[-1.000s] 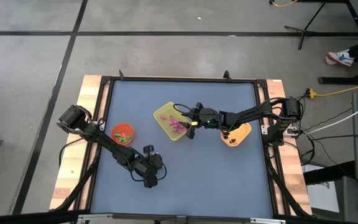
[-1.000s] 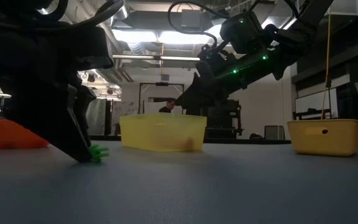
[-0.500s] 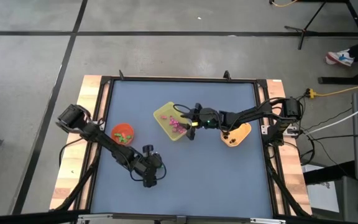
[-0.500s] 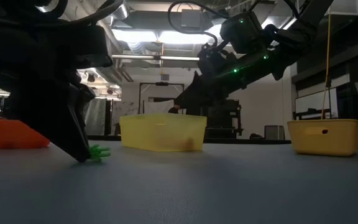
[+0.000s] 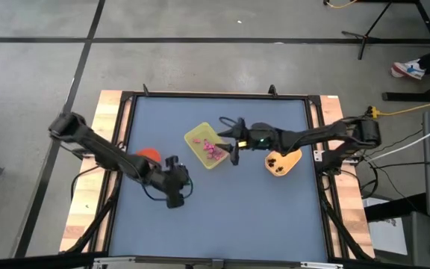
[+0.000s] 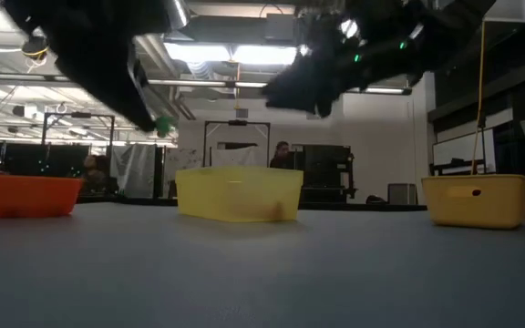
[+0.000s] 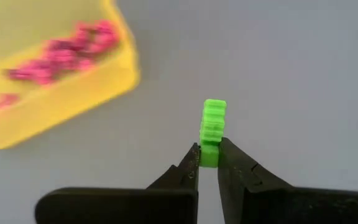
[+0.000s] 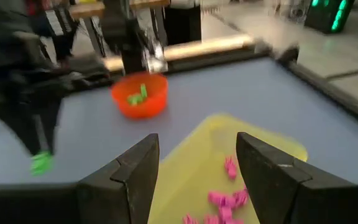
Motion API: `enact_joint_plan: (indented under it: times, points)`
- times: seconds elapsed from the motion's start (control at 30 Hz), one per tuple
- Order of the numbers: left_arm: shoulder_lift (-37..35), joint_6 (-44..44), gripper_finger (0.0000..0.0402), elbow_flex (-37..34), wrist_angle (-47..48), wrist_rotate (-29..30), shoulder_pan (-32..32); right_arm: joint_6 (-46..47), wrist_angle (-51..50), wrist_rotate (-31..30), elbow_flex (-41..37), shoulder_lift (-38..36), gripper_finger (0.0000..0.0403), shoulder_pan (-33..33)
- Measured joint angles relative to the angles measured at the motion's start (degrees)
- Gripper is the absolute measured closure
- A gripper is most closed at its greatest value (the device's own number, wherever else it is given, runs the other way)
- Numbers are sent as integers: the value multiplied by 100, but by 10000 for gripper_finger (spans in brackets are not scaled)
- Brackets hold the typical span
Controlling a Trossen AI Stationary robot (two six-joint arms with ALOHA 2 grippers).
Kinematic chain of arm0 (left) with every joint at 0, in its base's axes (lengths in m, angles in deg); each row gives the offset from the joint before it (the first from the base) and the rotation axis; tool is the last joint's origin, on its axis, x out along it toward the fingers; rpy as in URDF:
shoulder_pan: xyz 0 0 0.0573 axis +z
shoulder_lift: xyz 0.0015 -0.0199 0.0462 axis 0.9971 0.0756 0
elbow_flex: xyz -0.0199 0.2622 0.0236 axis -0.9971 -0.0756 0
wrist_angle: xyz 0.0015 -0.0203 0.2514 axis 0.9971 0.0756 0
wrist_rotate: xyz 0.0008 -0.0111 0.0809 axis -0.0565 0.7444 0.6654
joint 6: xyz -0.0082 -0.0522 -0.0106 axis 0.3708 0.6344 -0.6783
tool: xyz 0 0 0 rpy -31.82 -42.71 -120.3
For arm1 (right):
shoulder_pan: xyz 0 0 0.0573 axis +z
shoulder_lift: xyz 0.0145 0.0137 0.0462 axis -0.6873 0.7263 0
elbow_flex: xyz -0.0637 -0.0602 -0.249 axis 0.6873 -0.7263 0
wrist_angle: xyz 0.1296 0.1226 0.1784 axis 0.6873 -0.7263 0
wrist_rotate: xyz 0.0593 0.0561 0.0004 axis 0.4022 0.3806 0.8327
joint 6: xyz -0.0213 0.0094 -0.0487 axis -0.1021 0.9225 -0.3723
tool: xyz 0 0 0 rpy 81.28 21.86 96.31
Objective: Sort Halloween decoration
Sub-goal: Put the green skeleton toy into the orange bin
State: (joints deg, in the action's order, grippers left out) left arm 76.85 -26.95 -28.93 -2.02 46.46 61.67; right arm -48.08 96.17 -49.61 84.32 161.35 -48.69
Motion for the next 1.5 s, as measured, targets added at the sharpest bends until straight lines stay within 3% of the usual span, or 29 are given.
enact_joint_plan:
  times: [0.37, 0.7, 1.27, 1.5]
  points:
    - [-2165, 296, 386, 2, 2600, 35, 598, -447, -1856, -3, 2, -2173, 189, -1]
    - [-2667, 1373, 386, 2, 4624, -33, 636, -445, -3380, -3, 2, -4073, 189, 2]
    - [-2648, 2092, 384, -1181, 4492, -194, 636, -428, -4619, -5, 2, -6185, 189, -1]
    - [-2650, 2381, 341, -1307, 4454, -229, 636, -429, -5004, -5, 2, -6659, 189, -1]
